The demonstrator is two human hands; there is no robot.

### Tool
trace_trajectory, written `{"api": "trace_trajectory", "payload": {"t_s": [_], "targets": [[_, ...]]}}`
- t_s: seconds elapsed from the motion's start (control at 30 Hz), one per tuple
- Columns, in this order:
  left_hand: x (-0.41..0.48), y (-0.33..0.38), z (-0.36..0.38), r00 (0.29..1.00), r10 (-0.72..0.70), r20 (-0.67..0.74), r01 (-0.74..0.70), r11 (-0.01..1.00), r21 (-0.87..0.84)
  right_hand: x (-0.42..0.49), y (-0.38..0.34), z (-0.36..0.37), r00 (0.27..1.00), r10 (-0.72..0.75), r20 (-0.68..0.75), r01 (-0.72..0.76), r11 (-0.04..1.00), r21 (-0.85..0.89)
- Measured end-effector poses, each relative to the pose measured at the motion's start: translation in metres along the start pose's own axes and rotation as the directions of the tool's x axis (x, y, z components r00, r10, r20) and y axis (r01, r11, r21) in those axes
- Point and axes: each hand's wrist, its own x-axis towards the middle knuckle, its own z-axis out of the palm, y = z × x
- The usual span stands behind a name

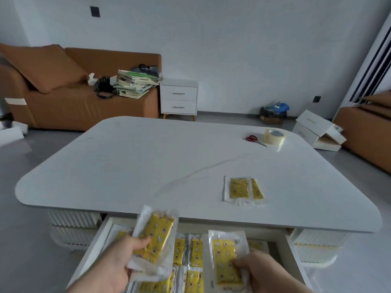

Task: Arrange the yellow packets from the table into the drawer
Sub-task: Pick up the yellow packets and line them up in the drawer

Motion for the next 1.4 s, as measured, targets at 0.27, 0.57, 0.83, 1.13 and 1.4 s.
{"api": "trace_trajectory", "payload": {"t_s": [0.27, 0.57, 0.83, 1.13, 1.4], "targets": [[0.060, -0.035, 0.016, 0.967, -0.011, -0.256, 0.071, 0.972, 0.226, 0.051, 0.007, 0.030, 0.982, 0.110, -0.153, -0.118, 0.992, -0.046], [0.096, -0.023, 0.049, 0.960, -0.127, -0.250, 0.157, 0.982, 0.103, 0.094, -0.005, 0.064, 0.963, 0.230, -0.143, -0.229, 0.973, 0.021], [0.123, -0.029, 0.044, 0.960, -0.162, -0.226, 0.209, 0.957, 0.203, 0.107, -0.012, 0.076, 0.983, 0.144, -0.111, -0.145, 0.989, -0.003], [0.139, -0.031, 0.042, 0.972, -0.103, -0.211, 0.178, 0.910, 0.375, 0.114, -0.004, 0.071, 0.959, 0.157, -0.234, -0.192, 0.973, -0.131], [0.151, -0.036, 0.051, 0.961, 0.065, -0.269, 0.109, 0.804, 0.585, 0.124, -0.001, 0.074, 0.980, 0.087, -0.180, -0.141, 0.937, -0.320]]}}
